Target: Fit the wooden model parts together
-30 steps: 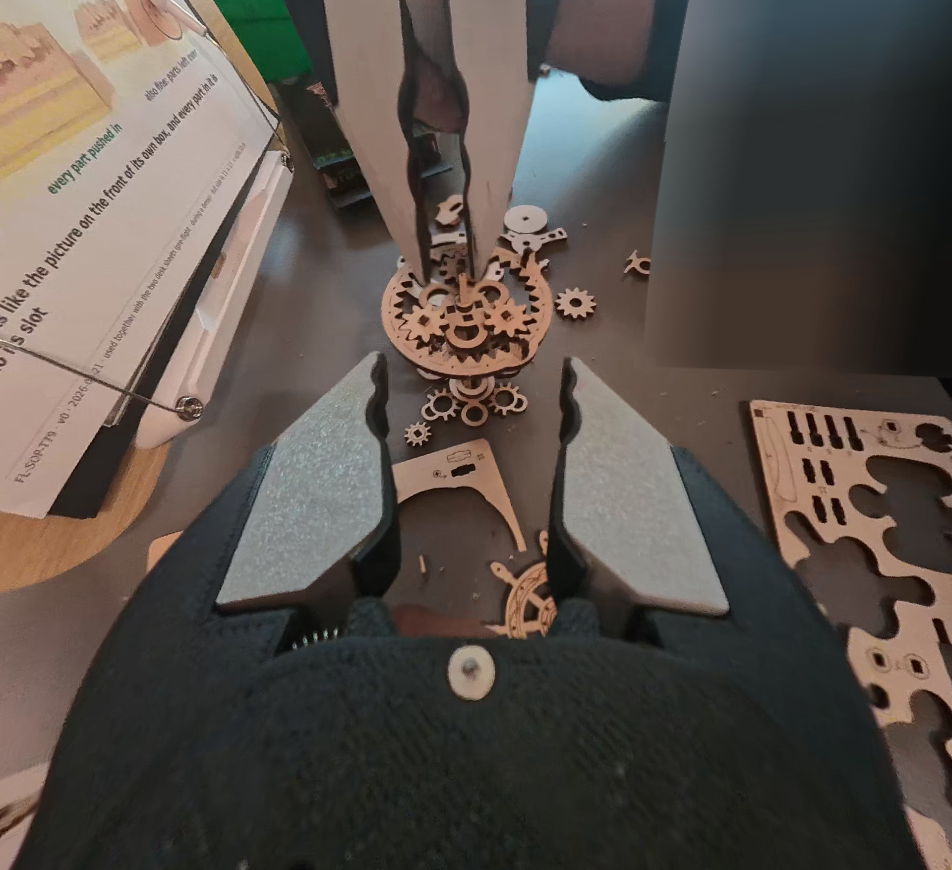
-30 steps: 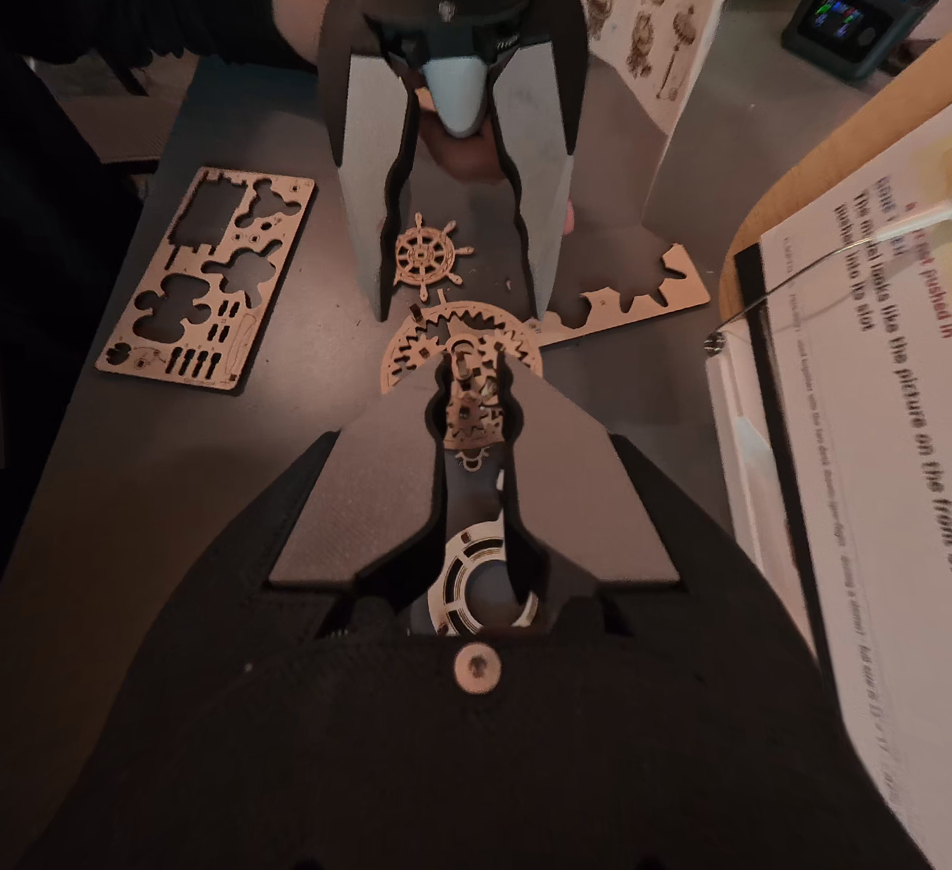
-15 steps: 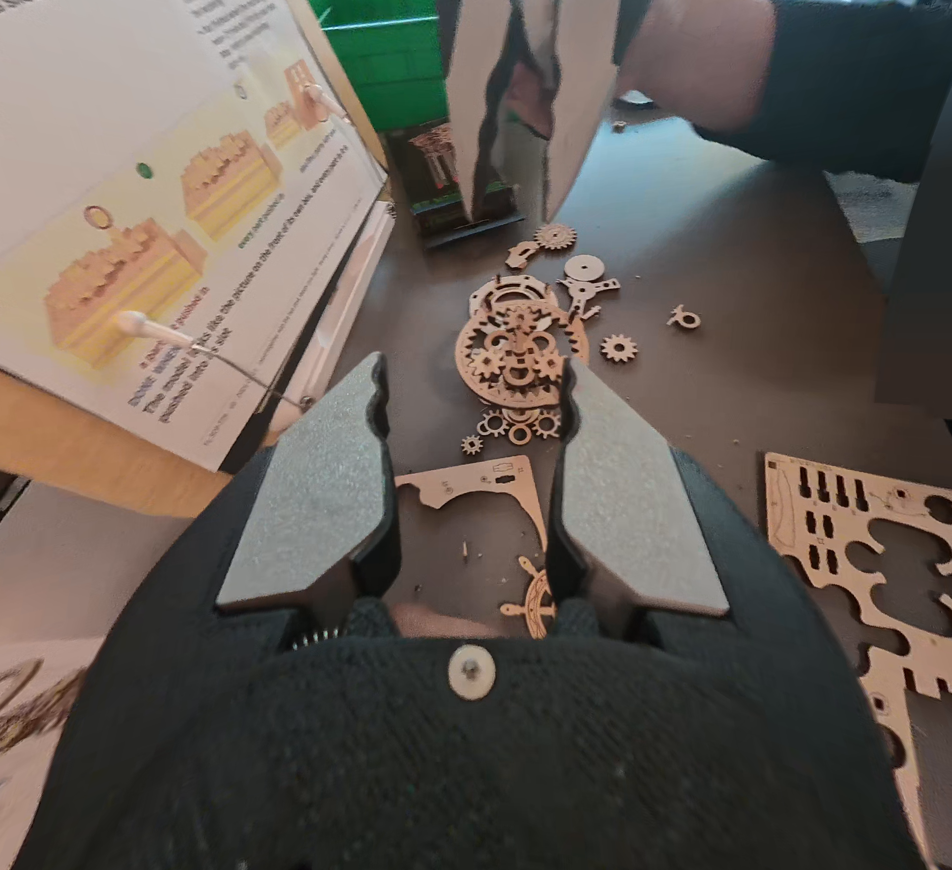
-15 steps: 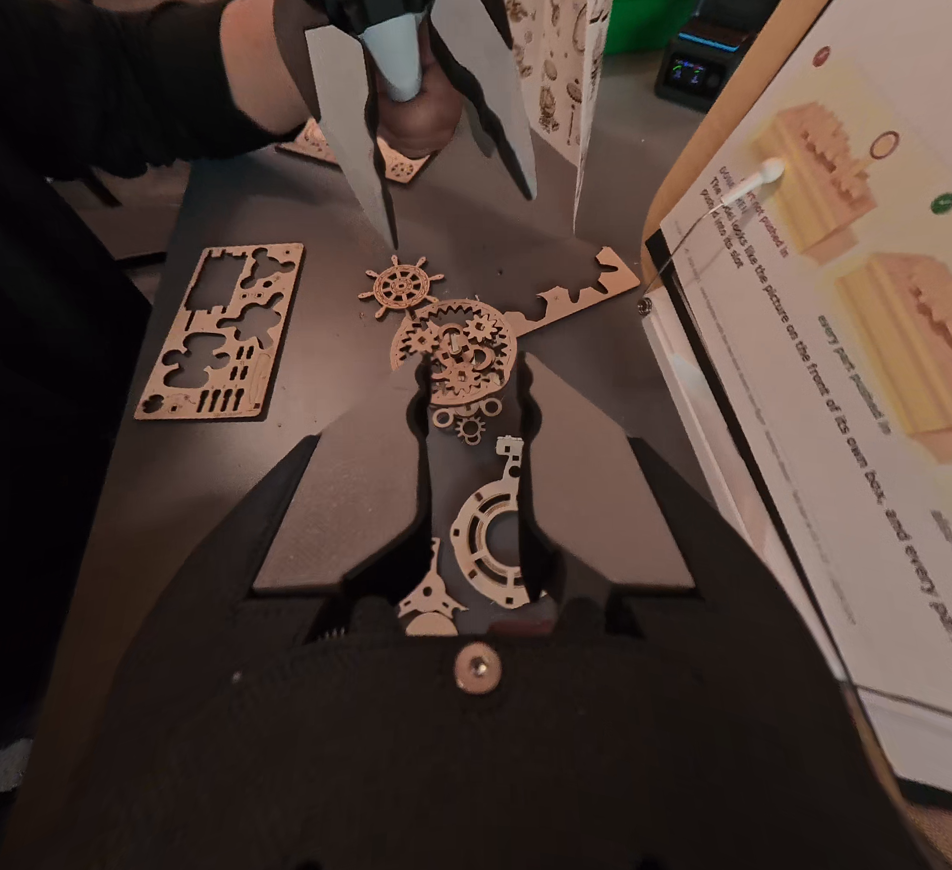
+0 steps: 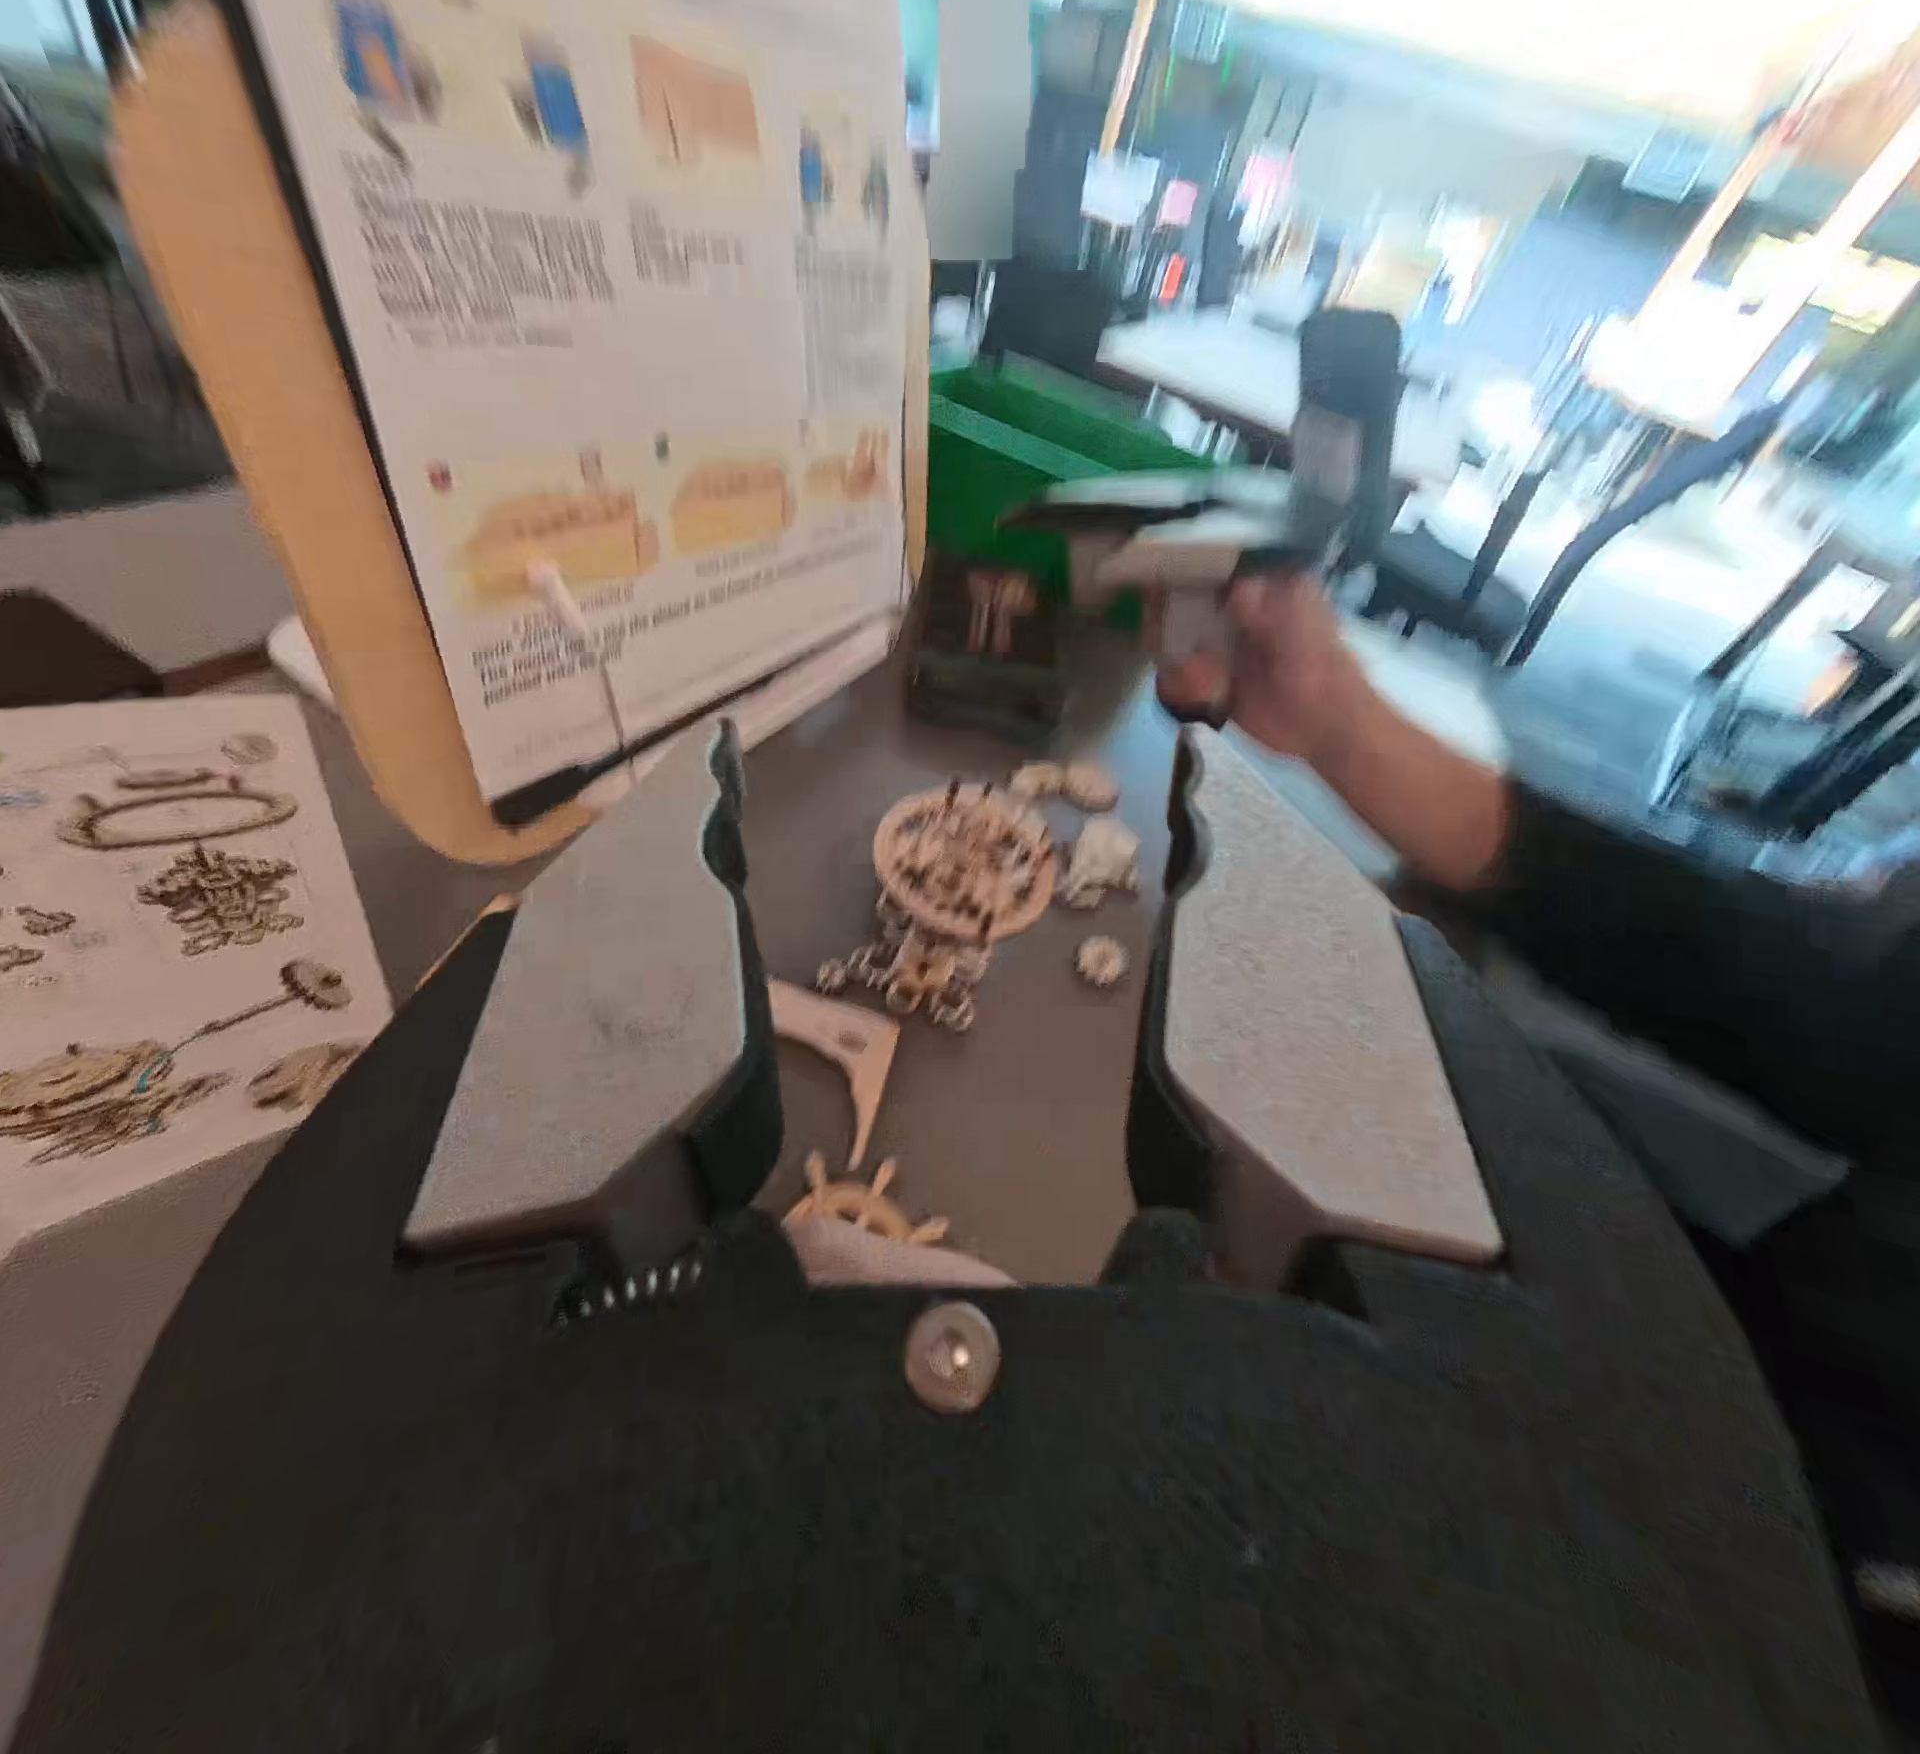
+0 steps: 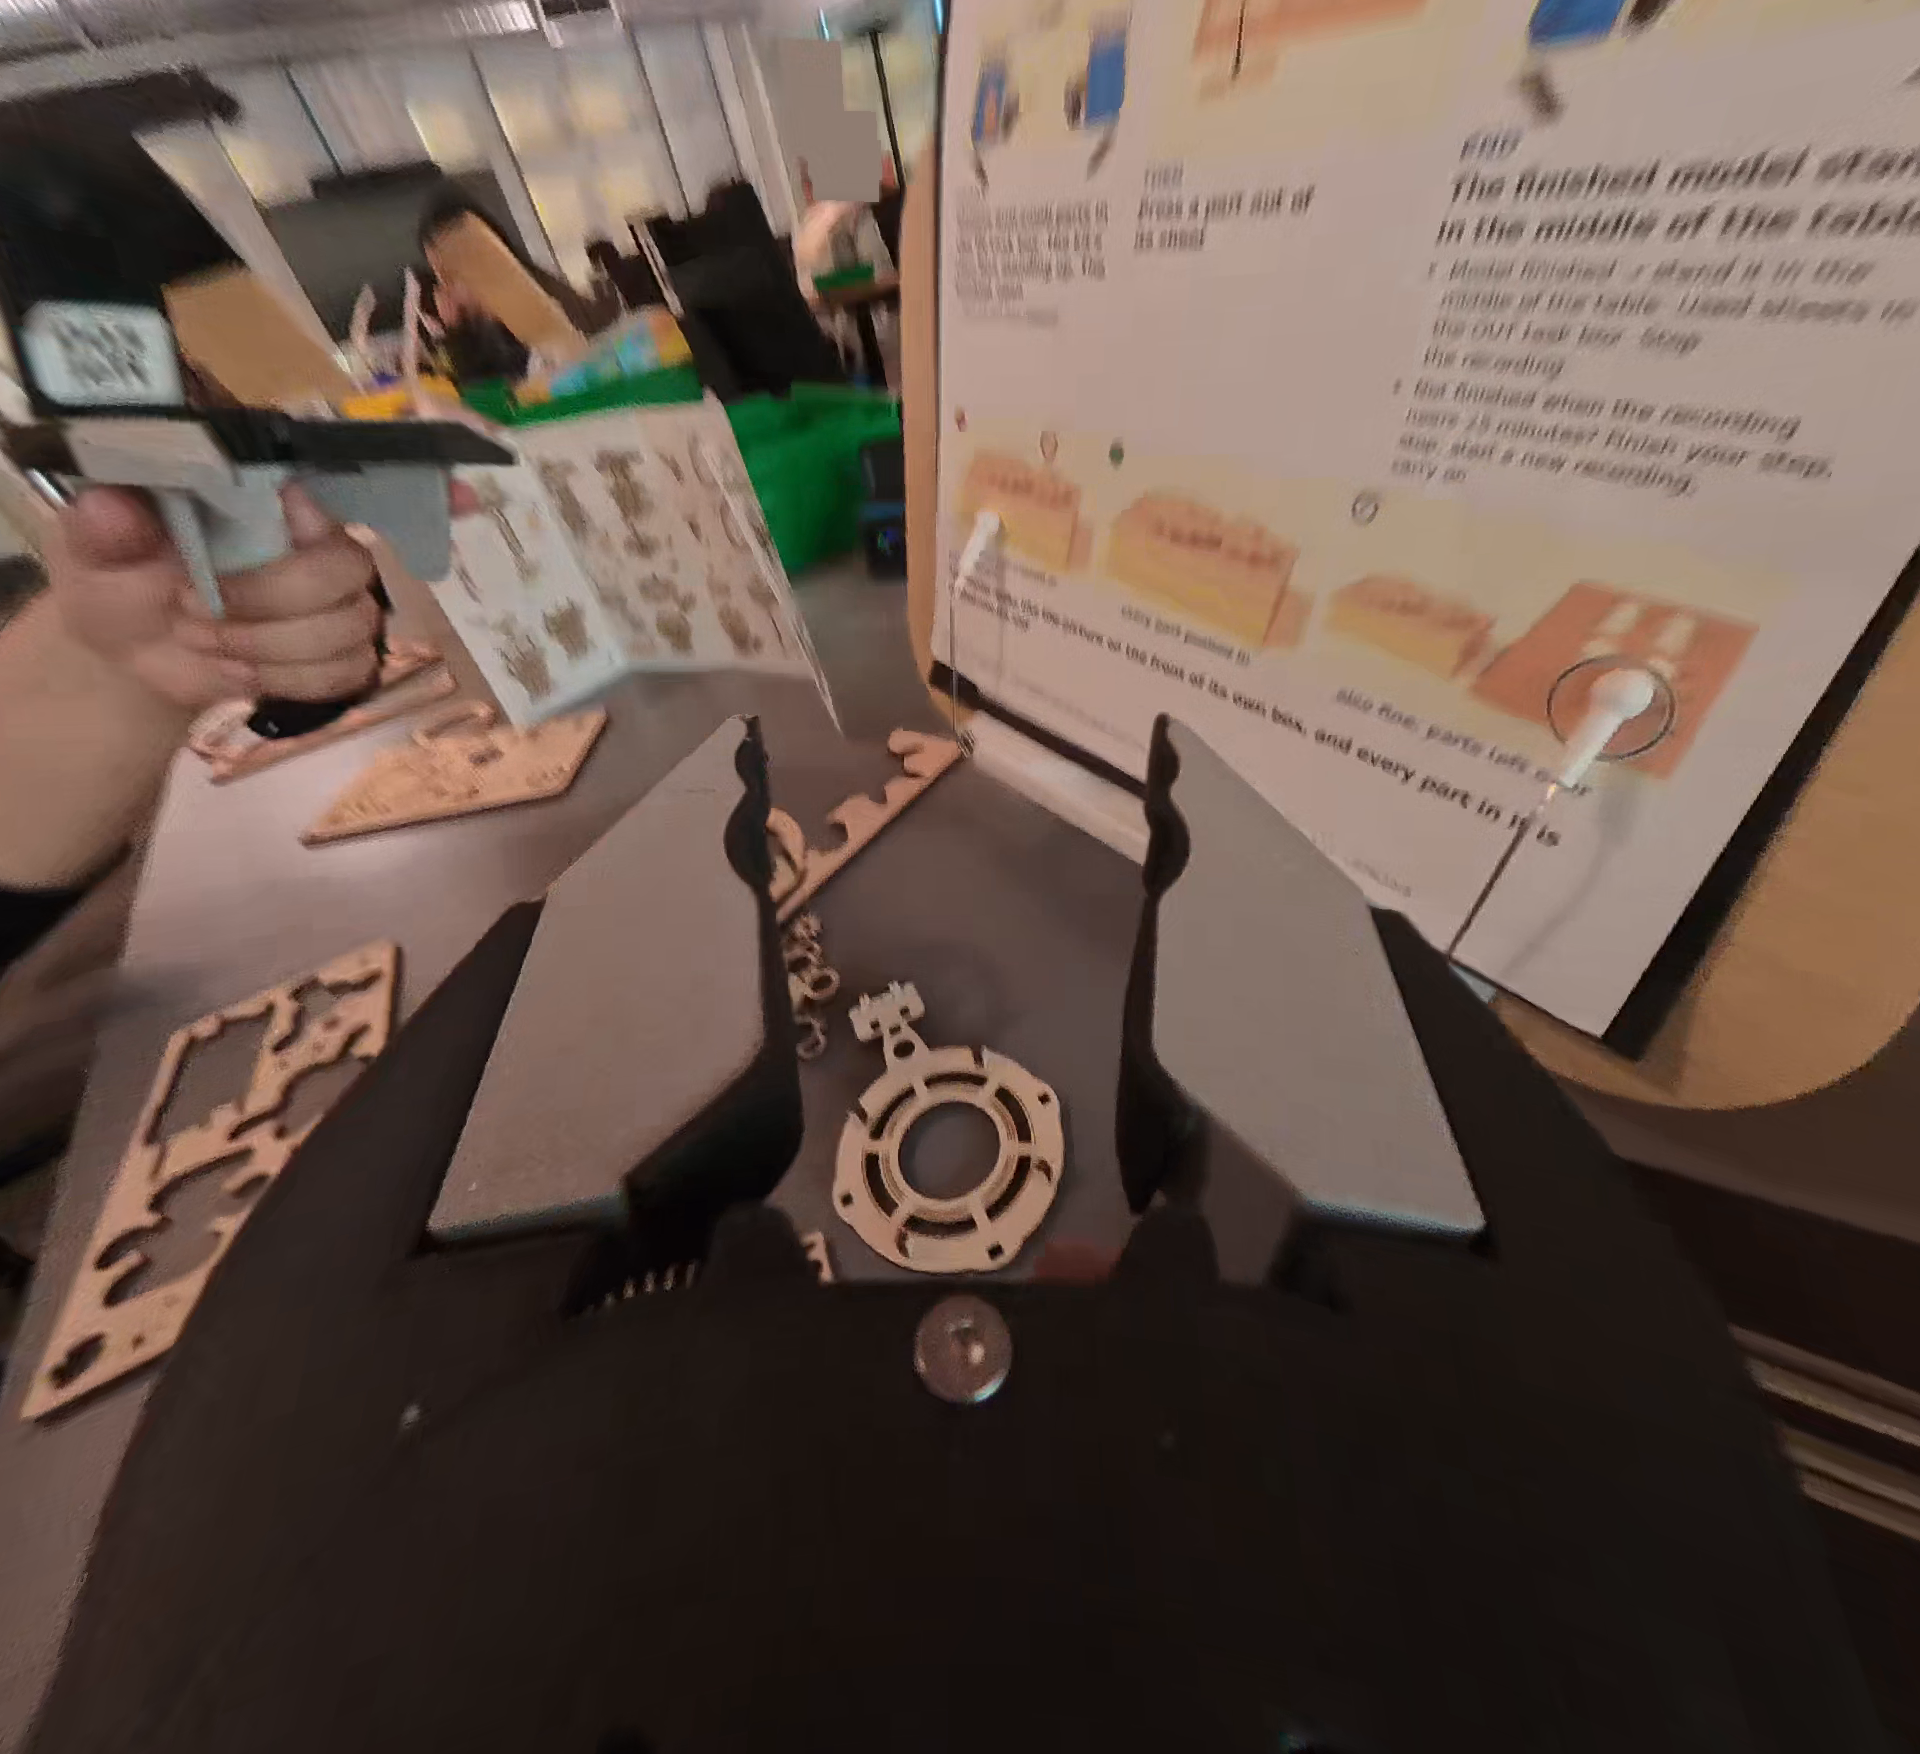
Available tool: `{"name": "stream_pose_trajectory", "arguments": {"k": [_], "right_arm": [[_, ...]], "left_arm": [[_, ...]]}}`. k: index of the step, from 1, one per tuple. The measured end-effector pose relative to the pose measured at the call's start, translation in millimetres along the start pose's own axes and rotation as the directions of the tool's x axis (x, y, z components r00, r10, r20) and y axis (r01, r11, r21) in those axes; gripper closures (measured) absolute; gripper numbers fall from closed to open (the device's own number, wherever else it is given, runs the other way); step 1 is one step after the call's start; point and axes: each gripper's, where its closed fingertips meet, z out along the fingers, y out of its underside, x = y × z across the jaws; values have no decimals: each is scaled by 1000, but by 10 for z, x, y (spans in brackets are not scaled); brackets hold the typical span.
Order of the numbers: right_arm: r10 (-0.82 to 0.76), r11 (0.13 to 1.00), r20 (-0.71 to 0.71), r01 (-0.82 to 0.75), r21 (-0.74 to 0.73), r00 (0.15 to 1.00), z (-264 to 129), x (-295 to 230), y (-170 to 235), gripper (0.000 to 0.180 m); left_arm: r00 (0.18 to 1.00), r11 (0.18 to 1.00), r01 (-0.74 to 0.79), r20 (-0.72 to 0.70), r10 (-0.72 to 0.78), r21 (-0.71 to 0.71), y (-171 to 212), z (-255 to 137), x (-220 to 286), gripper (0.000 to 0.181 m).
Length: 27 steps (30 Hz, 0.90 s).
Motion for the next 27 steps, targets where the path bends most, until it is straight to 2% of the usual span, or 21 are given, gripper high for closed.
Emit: {"name": "stream_pose_trajectory", "arguments": {"k": [2, 3, 4, 6, 7, 9, 13, 15, 18, 20, 23, 24, 25, 27], "right_arm": [[15, 998, 60, -18, 57, 998, -90, -106, -81, 111], [18, 998, 98, -23, 52, 995, -117, -170, -60, 112], [14, 999, 126, -19, 37, 992, -129, -222, -11, 112], [-9, 1000, 165, 12, -19, 986, -117, -313, 145, 112], [-20, 998, 182, 30, -53, 983, -103, -357, 229, 112], [-38, 993, 202, 59, -102, 979, -80, -413, 358, 114], [-50, 973, 188, 91, -214, 981, -17, -397, 610, 114], [-65, 958, 156, 105, -265, 986, 23, -348, 716, 109], [-60, 940, 106, 92, -329, 992, 71, -277, 844, 109], [-55, 927, 71, 77, -366, 996, 94, -214, 933, 109], [-61, 911, 21, 64, -407, 998, 130, -116, 1038, 107], [-60, 907, 18, 62, -416, 998, 140, -103, 1063, 105], [-60, 907, 16, 61, -417, 998, 148, -90, 1070, 105], [-74, 909, 1, 67, -412, 997, 156, -39, 1051, 104]], "left_arm": [[998, 986, 54, -25, -51, 159, -222, -188, 48, 119], [999, 985, 42, -16, -40, 170, -217, -229, 50, 128], [1000, 992, 16, 15, -18, 122, -119, -217, 24, 127], [998, 997, -30, 43, 34, -75, 266, -120, -8, 111], [998, 983, -58, 26, 63, -175, 486, -74, 2, 109], [989, 941, -136, 11, 146, -309, 844, 6, -39, 116], [952, 846, -272, 2, 307, -459, 1292, 172, -184, 122], [932, 818, -303, 26, 361, -490, 1383, 253, -276, 128], [891, 817, -361, 93, 445, -450, 1332, 338, -392, 139], [856, 816, -409, 137, 498, -410, 1295, 330, -465, 157], [792, 734, -490, 110, 600, -470, 1345, 217, -493, 162], [766, 714, -522, 113, 633, -466, 1338, 193, -502, 170], [762, 705, -528, 102, 640, -474, 1376, 184, -506, 179], [805, 721, -479, 77, 588, -500, 1503, 207, -510, 181]]}}
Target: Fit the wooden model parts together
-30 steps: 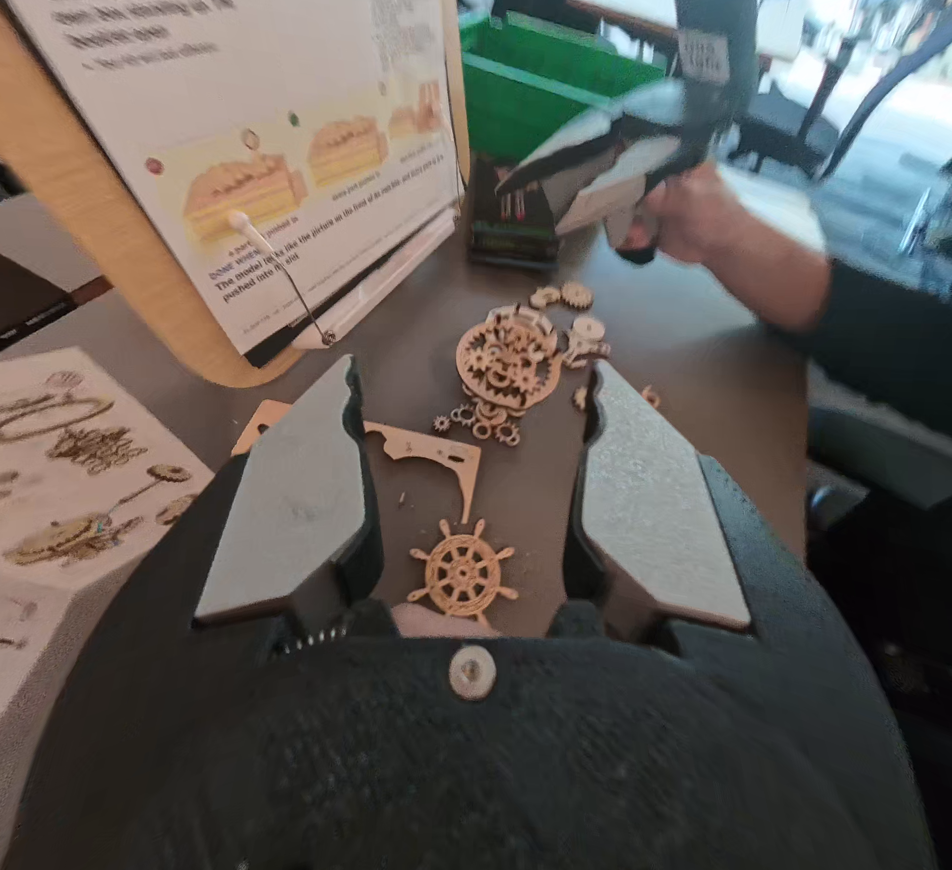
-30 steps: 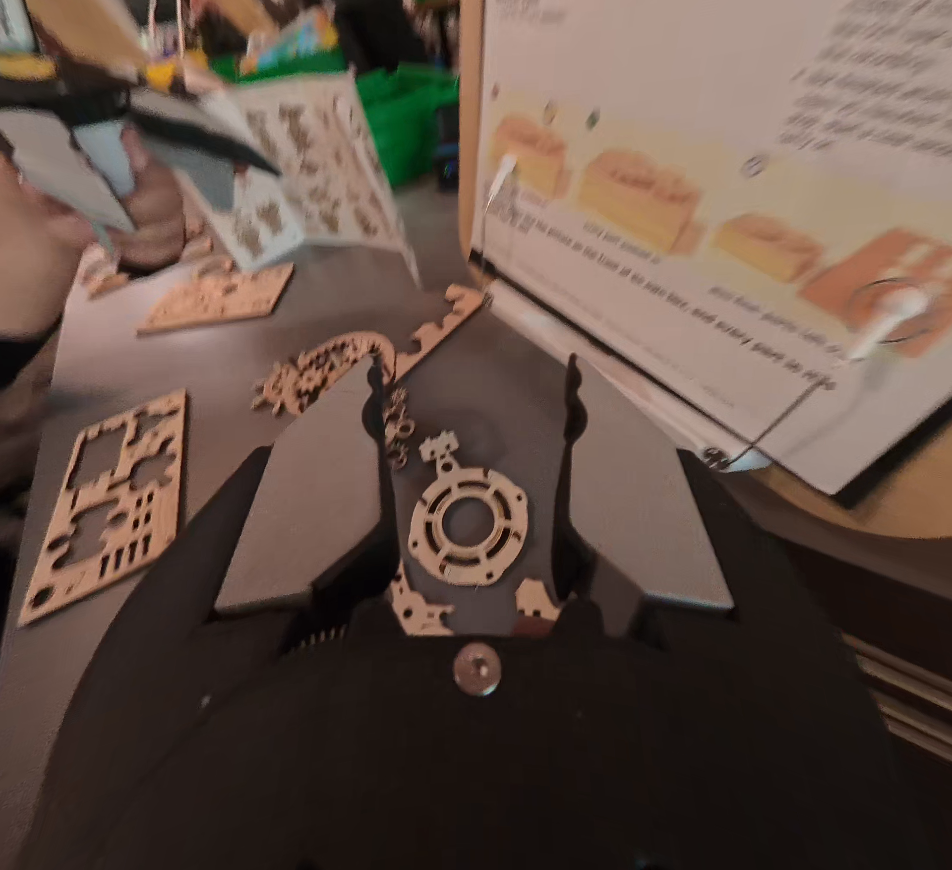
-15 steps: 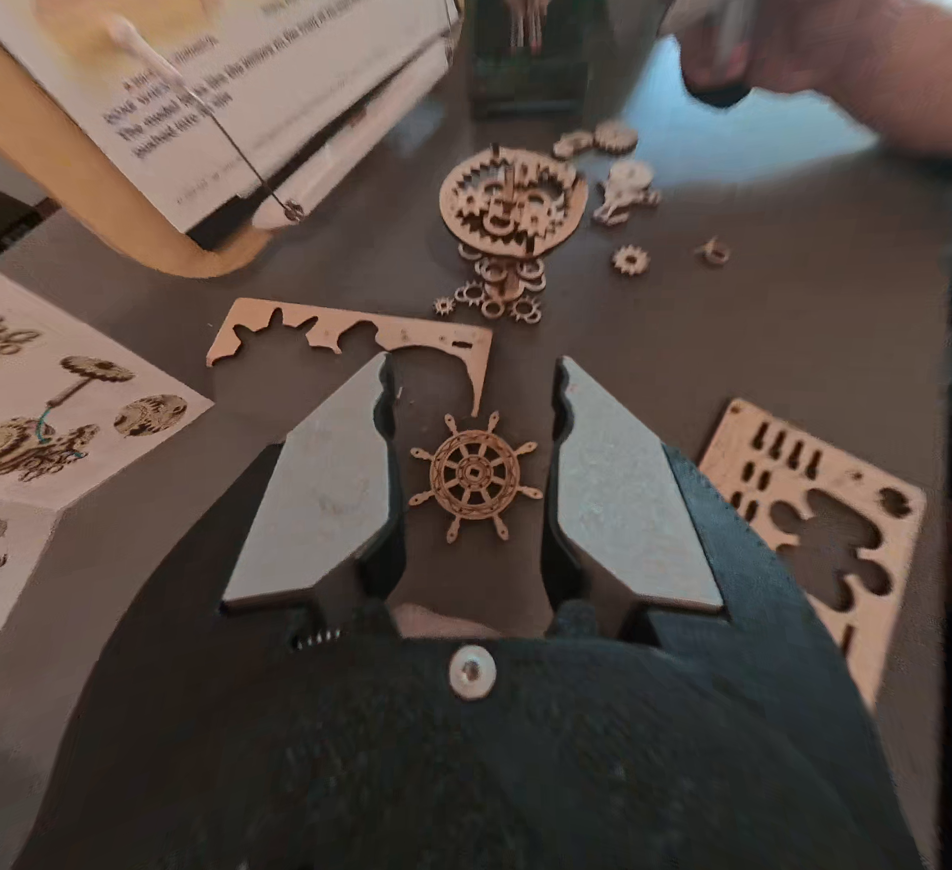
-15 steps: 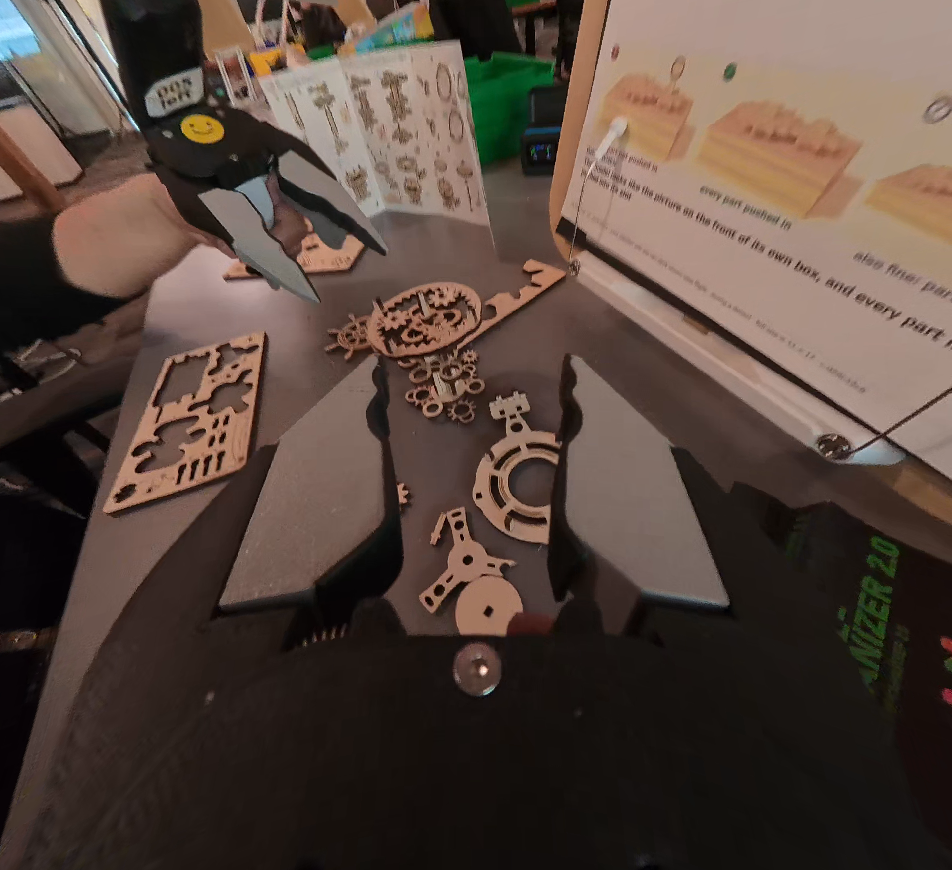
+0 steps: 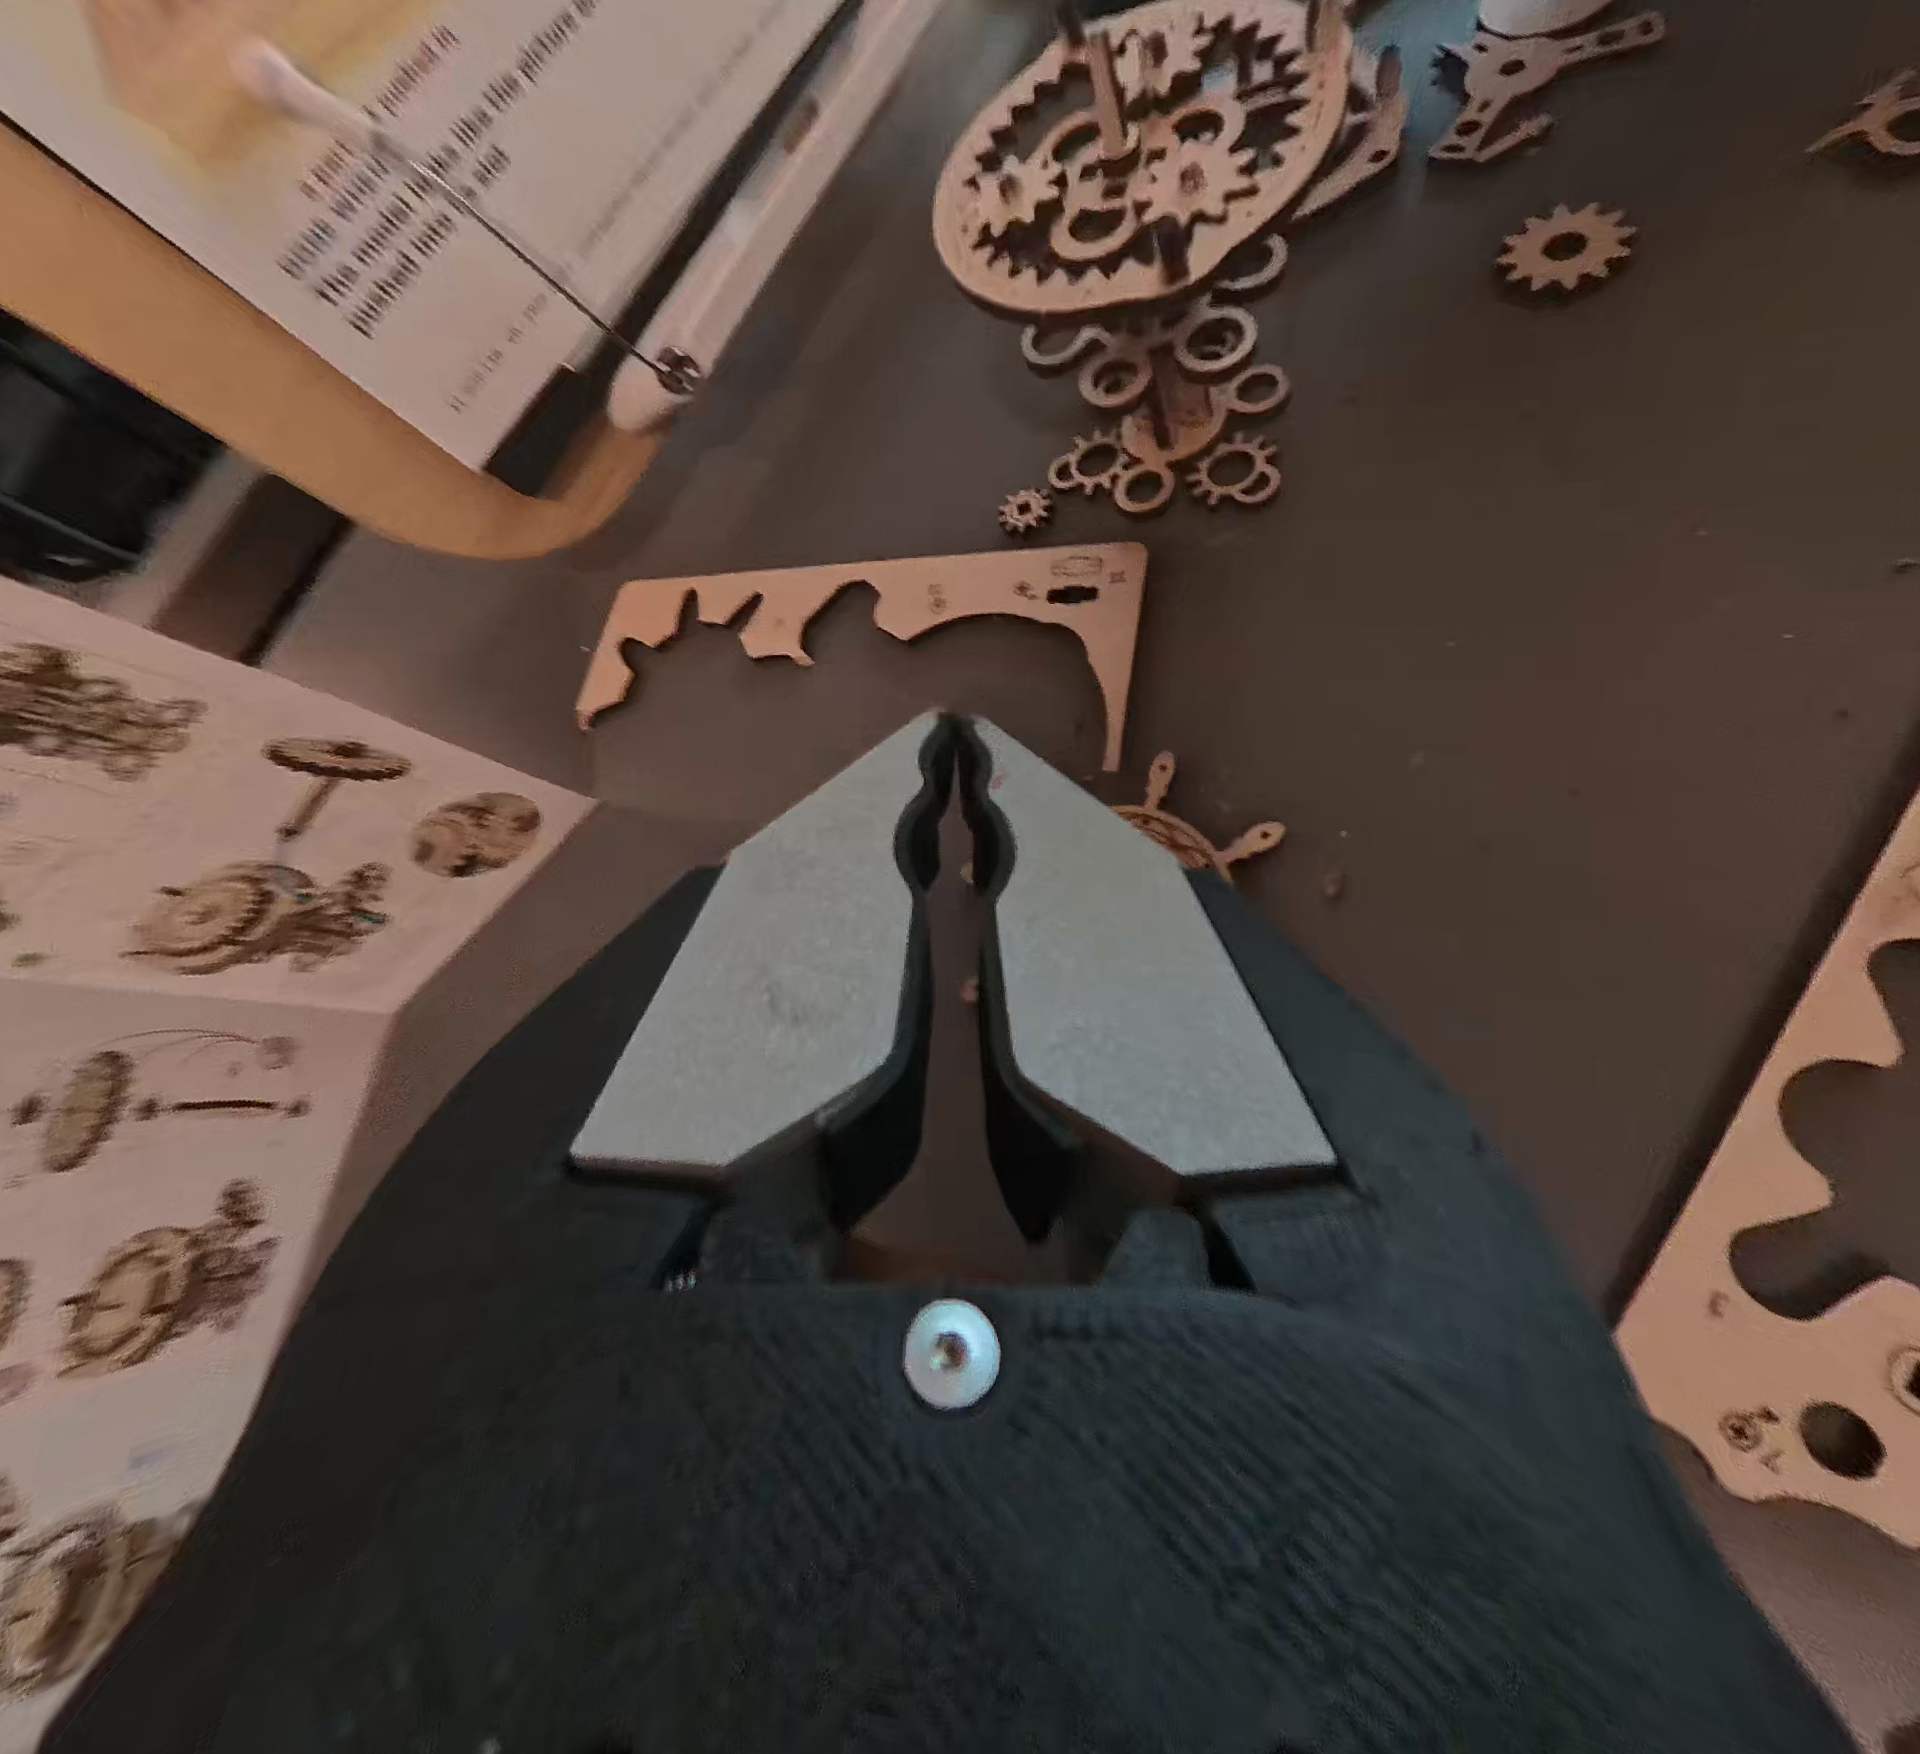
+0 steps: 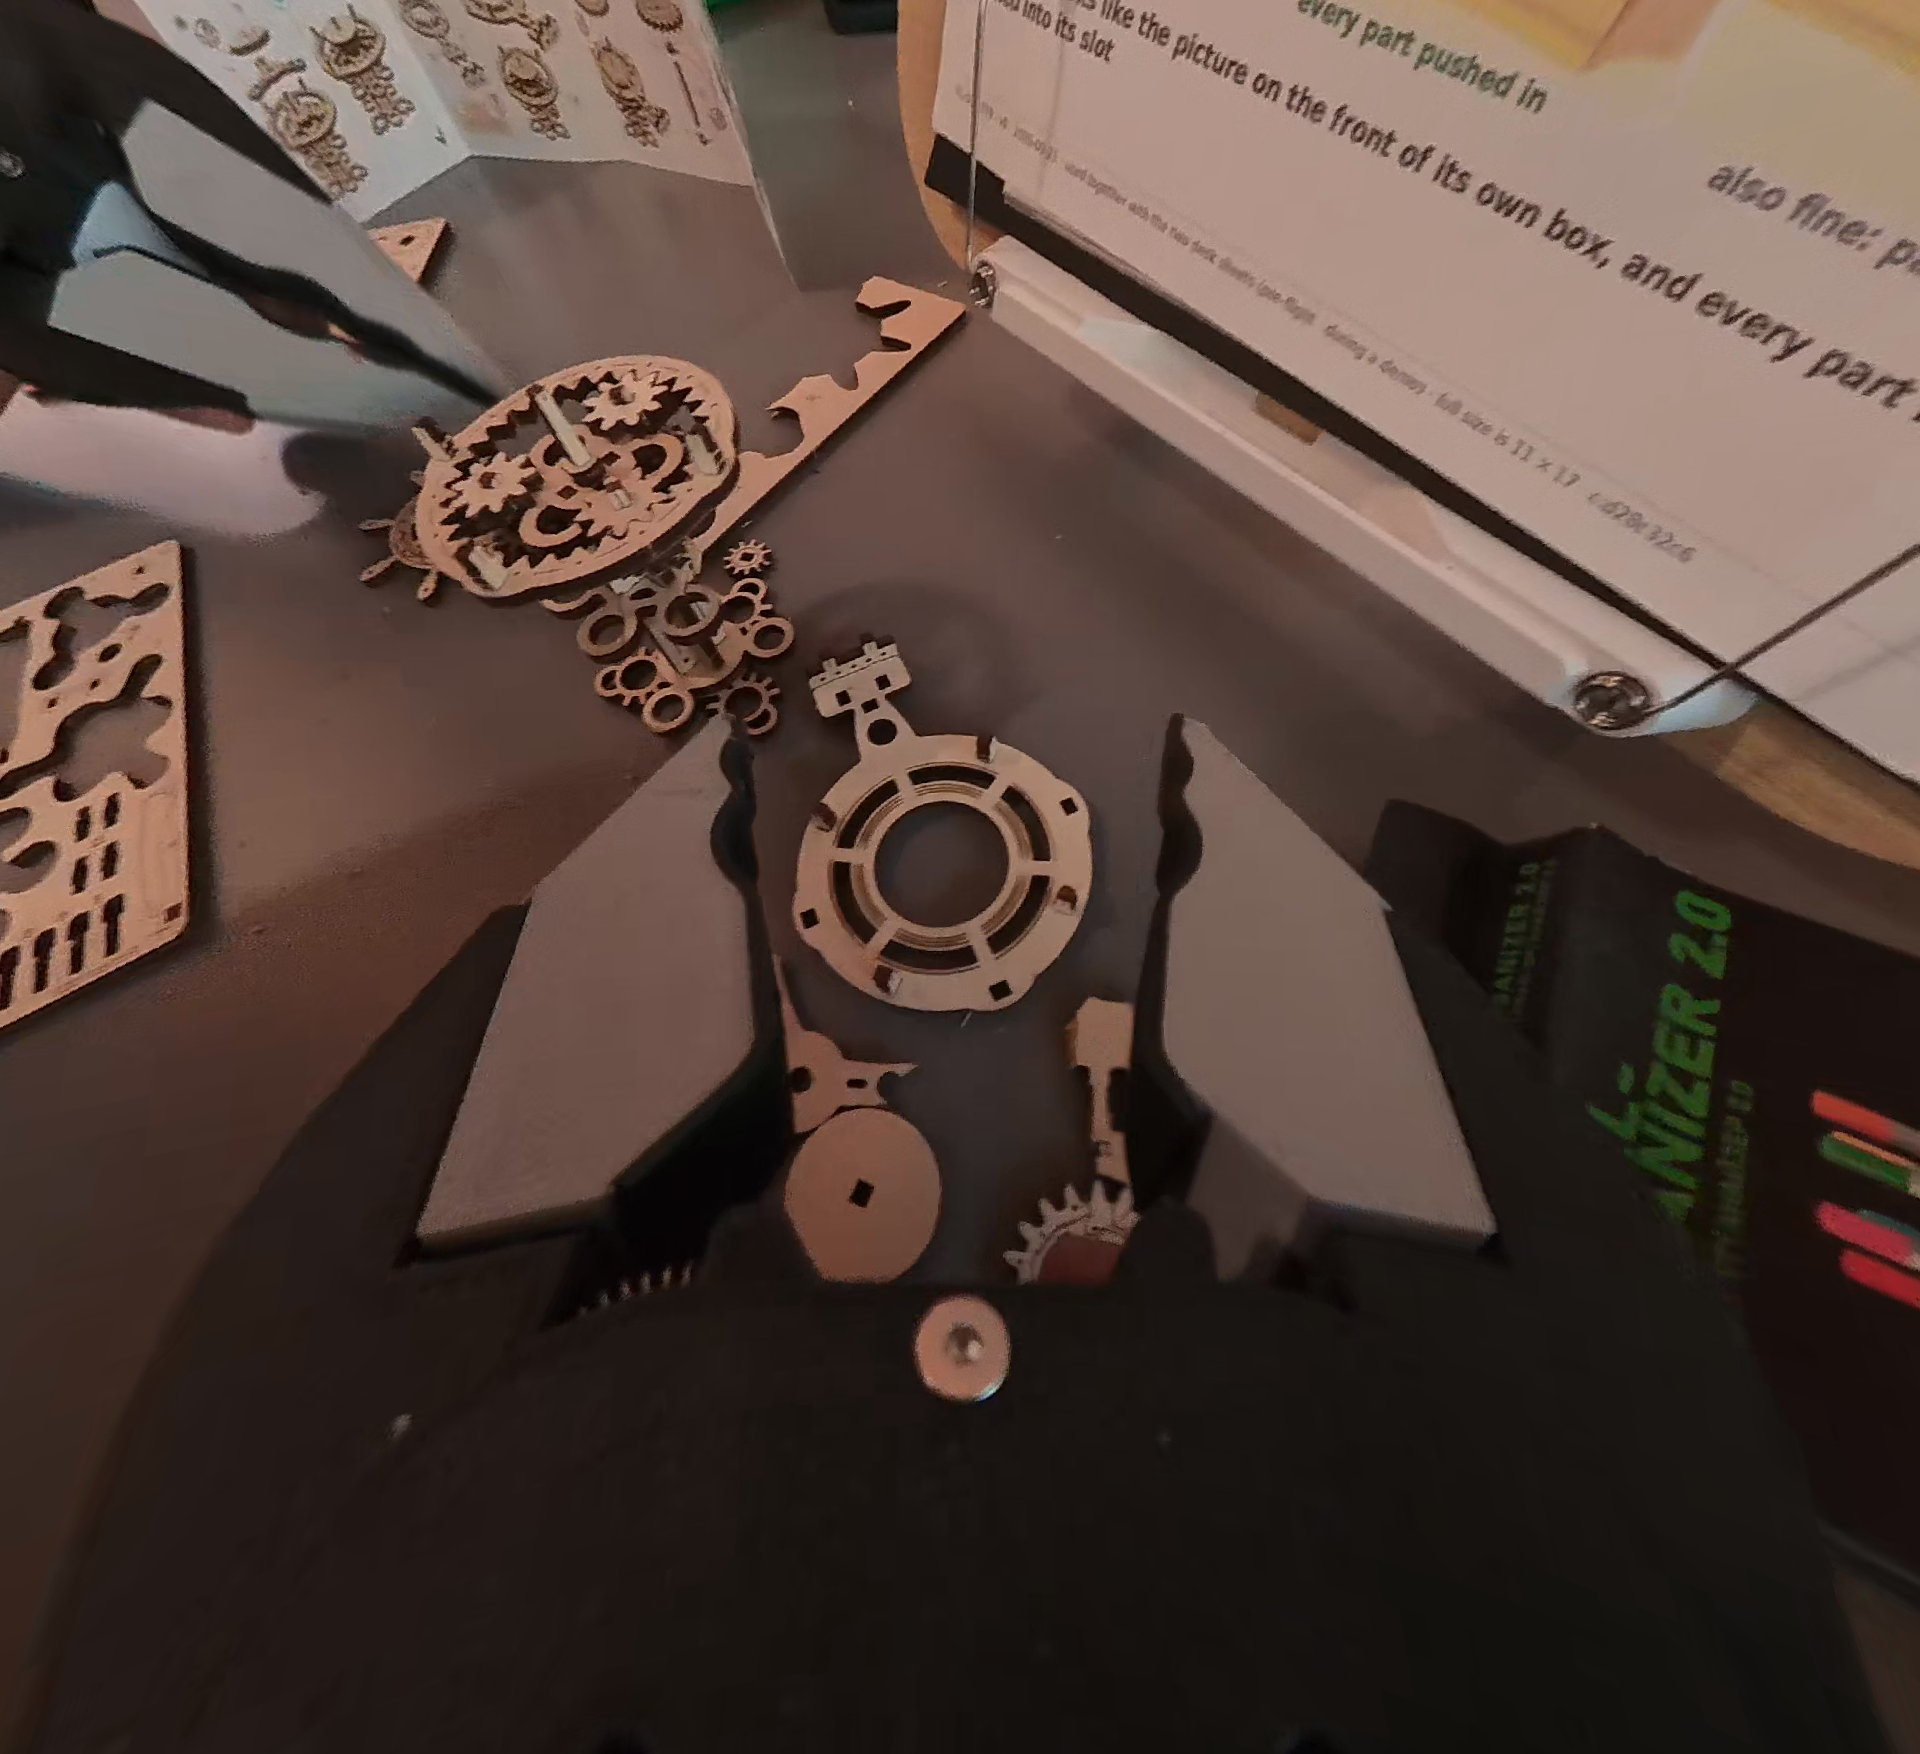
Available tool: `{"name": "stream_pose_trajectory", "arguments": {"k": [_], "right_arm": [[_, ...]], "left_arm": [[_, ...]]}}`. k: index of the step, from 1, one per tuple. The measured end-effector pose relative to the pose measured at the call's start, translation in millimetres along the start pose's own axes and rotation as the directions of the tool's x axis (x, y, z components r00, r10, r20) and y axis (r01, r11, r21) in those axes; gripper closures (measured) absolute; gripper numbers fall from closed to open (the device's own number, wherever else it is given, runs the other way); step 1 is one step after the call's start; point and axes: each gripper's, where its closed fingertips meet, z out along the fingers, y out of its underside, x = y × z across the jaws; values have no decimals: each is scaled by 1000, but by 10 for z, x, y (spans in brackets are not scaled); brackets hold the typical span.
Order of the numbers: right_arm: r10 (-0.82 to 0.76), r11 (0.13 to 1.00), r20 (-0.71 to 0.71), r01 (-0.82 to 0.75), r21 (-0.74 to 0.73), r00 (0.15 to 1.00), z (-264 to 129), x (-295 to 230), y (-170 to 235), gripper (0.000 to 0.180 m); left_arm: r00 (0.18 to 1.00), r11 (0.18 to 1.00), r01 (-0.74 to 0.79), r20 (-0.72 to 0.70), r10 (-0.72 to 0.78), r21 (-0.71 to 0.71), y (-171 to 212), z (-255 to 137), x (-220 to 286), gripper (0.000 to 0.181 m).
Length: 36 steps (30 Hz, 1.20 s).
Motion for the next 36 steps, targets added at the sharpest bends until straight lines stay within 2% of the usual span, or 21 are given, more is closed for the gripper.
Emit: {"name": "stream_pose_trajectory", "arguments": {"k": [5, 8, 13, 17, 21, 31, 33, 36], "right_arm": [[-44, 999, -74, 44, -2, 996, 12, 156, -32, 116], [-89, 996, -67, 87, -21, 994, 41, 117, 9, 147], [-191, 981, -139, 183, -69, 972, 58, 126, 71, 166], [-213, 977, -155, 204, -69, 965, 19, 92, 78, 180], [-228, 973, -202, 219, -67, 953, -34, 121, 51, 180], [-206, 979, -213, 201, -43, 955, -94, 128, -4, 174], [-196, 981, -207, 193, -38, 958, -79, 120, -6, 169], [-179, 984, -195, 172, -51, 964, -37, 106, 25, 152]], "left_arm": [[998, 998, 55, -30, -56, -10, 69, 50, -13, 181], [997, 997, 79, 19, -79, 23, 15, 7, -130, 181], [992, 992, 121, 23, -122, 40, -35, 17, -142, 181], [993, 993, 109, 44, -110, 35, -48, 37, -111, 181], [992, 994, 93, 75, -97, 51, -84, 5, -142, 181], [985, 992, 122, 120, -126, 38, 29, 10, -315, 181], [982, 991, 126, 139, -130, 39, 52, 3, -373, 181], [975, 989, 138, 171, -144, 48, 78, -19, -477, 181]]}}
